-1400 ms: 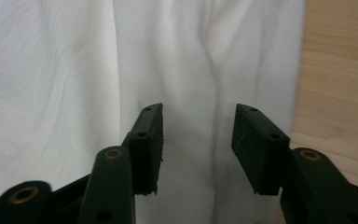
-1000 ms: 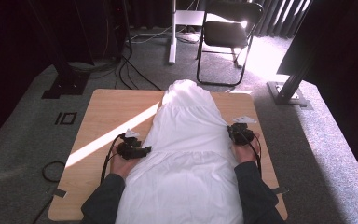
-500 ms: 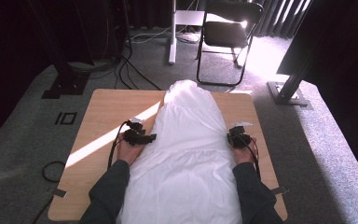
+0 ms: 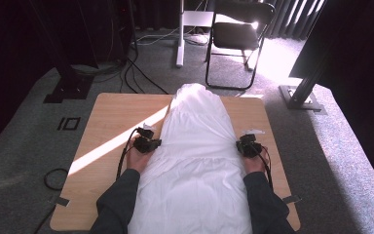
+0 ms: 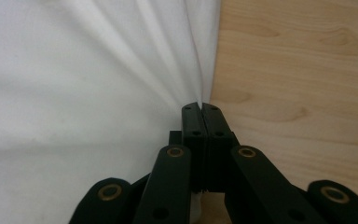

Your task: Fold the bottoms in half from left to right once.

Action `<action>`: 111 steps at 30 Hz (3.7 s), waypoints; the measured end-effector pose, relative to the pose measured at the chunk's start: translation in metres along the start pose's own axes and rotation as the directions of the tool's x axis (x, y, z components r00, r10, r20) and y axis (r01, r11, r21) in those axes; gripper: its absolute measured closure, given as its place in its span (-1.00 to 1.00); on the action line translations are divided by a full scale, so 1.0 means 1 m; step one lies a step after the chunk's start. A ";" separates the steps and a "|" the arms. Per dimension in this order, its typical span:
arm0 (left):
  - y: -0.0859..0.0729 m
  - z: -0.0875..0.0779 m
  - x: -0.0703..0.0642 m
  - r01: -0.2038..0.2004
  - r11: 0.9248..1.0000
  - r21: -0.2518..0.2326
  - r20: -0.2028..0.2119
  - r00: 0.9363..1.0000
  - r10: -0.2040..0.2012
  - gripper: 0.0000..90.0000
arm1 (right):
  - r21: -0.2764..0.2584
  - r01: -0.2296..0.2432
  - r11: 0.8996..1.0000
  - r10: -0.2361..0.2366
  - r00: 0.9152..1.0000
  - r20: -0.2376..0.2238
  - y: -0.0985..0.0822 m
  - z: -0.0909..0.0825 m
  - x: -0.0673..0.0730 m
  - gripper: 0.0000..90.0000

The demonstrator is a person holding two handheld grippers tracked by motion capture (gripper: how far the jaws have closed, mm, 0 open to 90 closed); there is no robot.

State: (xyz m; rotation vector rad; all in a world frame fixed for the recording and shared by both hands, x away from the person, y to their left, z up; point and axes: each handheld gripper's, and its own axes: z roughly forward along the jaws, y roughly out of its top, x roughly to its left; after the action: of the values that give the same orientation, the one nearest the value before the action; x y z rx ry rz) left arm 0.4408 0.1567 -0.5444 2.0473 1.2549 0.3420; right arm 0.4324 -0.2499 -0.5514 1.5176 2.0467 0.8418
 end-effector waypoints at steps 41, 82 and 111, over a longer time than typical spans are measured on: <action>-0.039 -0.031 -0.014 -0.041 0.999 -0.010 0.020 0.999 0.041 0.01 | -0.049 0.159 0.986 -0.166 0.969 -0.183 0.034 0.002 0.064 0.94; -0.044 -0.033 -0.044 -0.166 0.986 0.029 0.034 0.986 0.165 0.11 | -0.020 0.030 0.999 -0.029 0.998 0.063 0.025 0.024 0.011 0.92; -0.022 -0.010 -0.027 -0.066 0.998 -0.024 0.000 0.998 0.066 0.97 | -0.041 0.043 0.998 -0.044 0.998 -0.045 -0.002 0.001 0.036 0.89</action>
State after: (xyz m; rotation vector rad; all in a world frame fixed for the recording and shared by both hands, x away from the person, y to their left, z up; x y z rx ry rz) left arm 0.4073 0.1442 -0.5486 2.0717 1.1798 0.3846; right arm 0.4213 -0.2156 -0.5540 1.4401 2.0754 0.9023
